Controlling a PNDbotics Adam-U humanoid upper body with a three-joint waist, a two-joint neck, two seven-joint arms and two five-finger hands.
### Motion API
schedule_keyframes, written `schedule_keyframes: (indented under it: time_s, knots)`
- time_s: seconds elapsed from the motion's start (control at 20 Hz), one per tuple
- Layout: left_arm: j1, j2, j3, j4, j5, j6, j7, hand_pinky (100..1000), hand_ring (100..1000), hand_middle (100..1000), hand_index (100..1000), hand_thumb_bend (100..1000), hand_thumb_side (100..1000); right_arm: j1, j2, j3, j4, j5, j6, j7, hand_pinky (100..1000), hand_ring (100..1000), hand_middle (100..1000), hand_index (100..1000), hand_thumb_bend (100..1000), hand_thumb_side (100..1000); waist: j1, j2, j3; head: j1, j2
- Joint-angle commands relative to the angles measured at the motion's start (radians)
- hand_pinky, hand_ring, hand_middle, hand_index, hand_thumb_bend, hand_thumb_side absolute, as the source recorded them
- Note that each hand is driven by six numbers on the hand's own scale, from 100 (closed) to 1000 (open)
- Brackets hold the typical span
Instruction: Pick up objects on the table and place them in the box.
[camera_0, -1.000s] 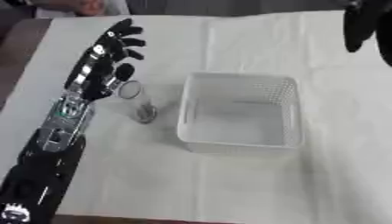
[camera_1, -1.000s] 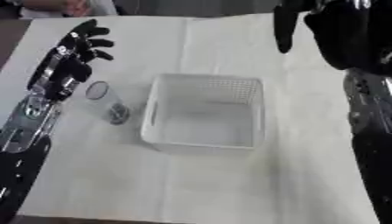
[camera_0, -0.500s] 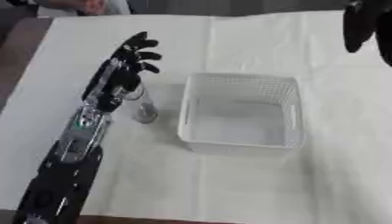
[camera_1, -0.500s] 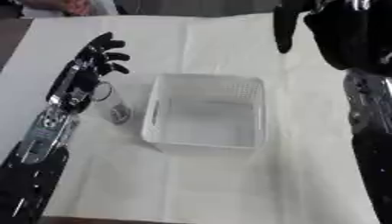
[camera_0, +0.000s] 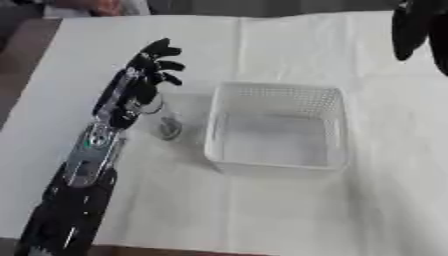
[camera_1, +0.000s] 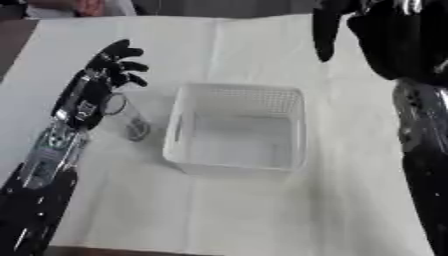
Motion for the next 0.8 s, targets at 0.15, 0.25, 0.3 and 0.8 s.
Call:
schedule_keyframes:
  time_s: [0.15,0.25,0.3,0.8]
  knots:
    - [0.0,0.013,0.018,-0.026,-0.015,-0.003,-0.008,602,749,799,952,653,785,-0.014,-0.016,-0.006,-0.022,0.004,-0.185,0.182,299,457,587,152,100,877,-0.004,-0.012,0.003,0.004,0.0]
    - [0.002,0.013,0.022,-0.026,-0.018,-0.004,-0.009,602,748,798,951,653,786,-0.015,-0.016,-0.006,-0.022,0.004,-0.186,0.182,299,457,587,152,100,876,-0.005,-0.011,0.003,0.004,0.0]
    - [0.003,0.012,0.024,-0.026,-0.019,-0.004,-0.009,597,744,795,948,652,793,-0.015,-0.017,-0.006,-0.022,0.003,-0.186,0.182,299,456,586,150,100,876,-0.005,-0.011,0.003,0.003,0.0]
    - [0.021,0.001,0.053,-0.03,-0.03,0.002,-0.004,586,732,794,943,649,816,-0.023,-0.021,-0.005,-0.026,0.003,-0.194,0.182,299,455,583,143,100,881,-0.011,-0.002,0.005,0.0,0.0]
